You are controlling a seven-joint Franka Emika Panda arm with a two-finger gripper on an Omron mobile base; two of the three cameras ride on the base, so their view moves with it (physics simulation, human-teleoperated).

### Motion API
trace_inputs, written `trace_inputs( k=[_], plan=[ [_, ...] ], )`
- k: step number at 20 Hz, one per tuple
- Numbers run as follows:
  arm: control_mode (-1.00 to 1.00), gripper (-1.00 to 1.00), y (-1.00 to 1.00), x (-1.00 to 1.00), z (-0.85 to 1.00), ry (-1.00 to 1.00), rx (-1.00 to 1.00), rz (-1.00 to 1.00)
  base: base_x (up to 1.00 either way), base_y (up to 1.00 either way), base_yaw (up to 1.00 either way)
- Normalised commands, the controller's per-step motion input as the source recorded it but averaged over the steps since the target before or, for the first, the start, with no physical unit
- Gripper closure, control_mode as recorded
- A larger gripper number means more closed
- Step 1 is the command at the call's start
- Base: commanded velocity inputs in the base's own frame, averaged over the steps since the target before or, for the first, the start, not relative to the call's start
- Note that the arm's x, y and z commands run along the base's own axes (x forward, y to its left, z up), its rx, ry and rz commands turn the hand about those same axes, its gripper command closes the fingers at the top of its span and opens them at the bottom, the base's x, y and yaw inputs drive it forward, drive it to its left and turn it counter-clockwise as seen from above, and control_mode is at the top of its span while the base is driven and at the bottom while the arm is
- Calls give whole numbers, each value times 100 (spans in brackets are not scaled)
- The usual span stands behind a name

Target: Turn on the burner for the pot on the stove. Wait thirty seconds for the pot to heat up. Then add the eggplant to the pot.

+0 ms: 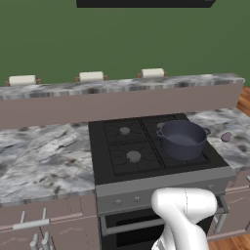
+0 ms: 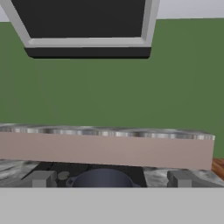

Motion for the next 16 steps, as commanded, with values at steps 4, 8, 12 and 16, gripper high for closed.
trace_inputs(
  k=[4,8,12,16],
  plan=[
    [-100,-100,0,0,0,0,0,0,0,0,0],
    [-100,-100,0,0,0,0,0,0,0,0,0],
    [-100,-100,0,0,0,0,0,0,0,0,0],
    [-100,-100,0,0,0,0,0,0,0,0,0]
  ],
)
